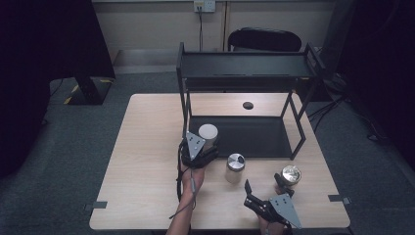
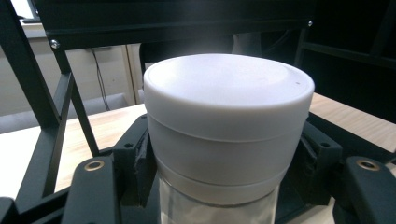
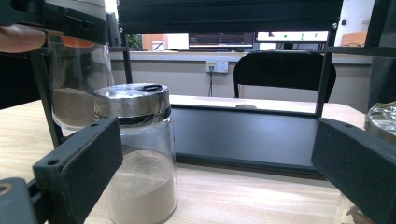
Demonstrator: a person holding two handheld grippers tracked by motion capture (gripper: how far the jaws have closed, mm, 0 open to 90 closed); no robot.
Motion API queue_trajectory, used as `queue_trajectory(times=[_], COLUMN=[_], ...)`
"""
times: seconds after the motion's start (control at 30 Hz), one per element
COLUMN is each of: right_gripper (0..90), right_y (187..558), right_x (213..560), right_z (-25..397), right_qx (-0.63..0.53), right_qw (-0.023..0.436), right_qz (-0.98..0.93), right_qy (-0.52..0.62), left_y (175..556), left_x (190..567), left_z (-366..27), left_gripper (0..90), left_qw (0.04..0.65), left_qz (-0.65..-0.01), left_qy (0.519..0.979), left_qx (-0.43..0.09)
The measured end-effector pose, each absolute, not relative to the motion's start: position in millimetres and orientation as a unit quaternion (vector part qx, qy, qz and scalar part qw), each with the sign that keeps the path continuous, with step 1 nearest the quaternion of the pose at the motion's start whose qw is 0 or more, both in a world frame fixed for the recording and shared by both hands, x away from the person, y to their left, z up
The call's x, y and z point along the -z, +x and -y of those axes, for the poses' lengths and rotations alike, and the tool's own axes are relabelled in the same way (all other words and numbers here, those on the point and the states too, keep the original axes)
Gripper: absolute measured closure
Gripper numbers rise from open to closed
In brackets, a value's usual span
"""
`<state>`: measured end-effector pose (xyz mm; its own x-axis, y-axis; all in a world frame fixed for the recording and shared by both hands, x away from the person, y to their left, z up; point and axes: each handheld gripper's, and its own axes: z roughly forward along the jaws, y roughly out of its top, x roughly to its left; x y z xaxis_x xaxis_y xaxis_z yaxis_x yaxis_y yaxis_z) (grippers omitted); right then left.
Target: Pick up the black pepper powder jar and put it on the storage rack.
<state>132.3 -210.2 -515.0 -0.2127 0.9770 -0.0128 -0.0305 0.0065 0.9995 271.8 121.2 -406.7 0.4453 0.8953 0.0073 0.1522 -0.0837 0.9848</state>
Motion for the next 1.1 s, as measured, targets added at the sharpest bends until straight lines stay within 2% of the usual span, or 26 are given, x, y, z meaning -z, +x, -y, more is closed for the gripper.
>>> queue_trajectory(times=[1.1], right_gripper=[1.1], right_y=[133], right_x=[515], right_z=[212], right_qx=[-0.558], right_qw=[0.451], right_qz=[-0.548], right_qy=[0.432], left_y=[306], left_x=[413], left_z=[-97], left_gripper=[34.6], left_qw=[0.507], left_qz=[-0.442], left_qy=[0.652], left_qx=[-0.349])
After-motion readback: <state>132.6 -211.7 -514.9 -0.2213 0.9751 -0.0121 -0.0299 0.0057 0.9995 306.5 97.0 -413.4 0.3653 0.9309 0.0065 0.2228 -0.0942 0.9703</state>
